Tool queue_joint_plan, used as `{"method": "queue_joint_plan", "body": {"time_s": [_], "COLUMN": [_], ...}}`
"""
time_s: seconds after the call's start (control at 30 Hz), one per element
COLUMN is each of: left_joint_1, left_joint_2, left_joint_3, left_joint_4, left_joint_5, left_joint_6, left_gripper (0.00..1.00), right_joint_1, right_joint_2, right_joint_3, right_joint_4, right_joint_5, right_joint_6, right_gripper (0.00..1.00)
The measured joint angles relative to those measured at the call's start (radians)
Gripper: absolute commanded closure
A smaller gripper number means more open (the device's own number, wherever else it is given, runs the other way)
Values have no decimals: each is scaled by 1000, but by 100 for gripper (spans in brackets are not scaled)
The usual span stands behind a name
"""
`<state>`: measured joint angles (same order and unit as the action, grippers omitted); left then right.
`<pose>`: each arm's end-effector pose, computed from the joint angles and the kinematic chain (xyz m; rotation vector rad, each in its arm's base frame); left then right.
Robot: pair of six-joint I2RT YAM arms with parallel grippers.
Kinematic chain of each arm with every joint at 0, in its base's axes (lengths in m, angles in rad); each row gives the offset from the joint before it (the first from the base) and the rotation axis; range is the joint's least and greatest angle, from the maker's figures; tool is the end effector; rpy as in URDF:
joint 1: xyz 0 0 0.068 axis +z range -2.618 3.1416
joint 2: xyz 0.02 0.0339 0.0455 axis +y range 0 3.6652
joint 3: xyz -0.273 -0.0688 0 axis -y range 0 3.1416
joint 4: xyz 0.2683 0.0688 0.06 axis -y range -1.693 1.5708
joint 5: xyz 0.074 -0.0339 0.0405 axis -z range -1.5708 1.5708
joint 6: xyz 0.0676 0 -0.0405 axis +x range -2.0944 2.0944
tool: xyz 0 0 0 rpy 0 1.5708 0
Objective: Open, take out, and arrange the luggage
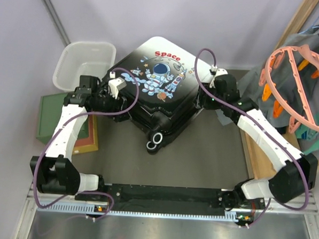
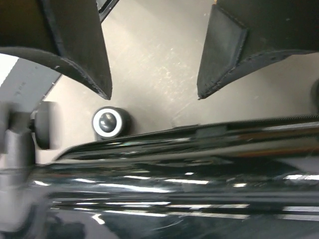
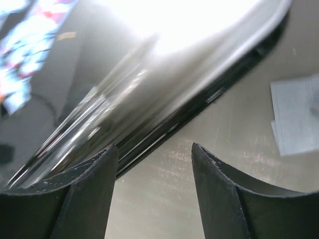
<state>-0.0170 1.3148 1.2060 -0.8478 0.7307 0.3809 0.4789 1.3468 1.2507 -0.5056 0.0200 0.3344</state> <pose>0.2950 -0.0501 0.3065 0.7338 2.2168 -0.7391 0.3103 0.1596 0.3335 -0.1477 2.2015 0.4391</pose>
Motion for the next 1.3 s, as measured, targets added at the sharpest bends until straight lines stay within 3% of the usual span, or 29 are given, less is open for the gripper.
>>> {"method": "queue_joint_plan", "body": {"time_s": [0.2, 0.33, 0.6, 0.83, 1.3], "left_joint_1": [-39, -190, -363, -485, -698], "left_joint_2": [-30, -41, -41, -28, 84], "left_joint_3": [20, 31, 69, 76, 54], "left_joint_4": [-51, -58, -117, -104, 40], "left_joint_5": [76, 39, -2, -63, -407], "left_joint_6": [40, 32, 25, -36, -109], "left_gripper": [18, 1, 1, 1, 1], "right_joint_1": [-77, -94, -120, -130, -130], "right_joint_2": [98, 171, 288, 410, 443], "right_joint_3": [-21, -20, -8, 32, -15], "right_joint_4": [35, 73, 116, 138, 237], "right_joint_5": [82, 145, 214, 245, 204], "right_joint_6": [188, 296, 455, 489, 554], "right_gripper": [38, 39, 40, 44, 83]}}
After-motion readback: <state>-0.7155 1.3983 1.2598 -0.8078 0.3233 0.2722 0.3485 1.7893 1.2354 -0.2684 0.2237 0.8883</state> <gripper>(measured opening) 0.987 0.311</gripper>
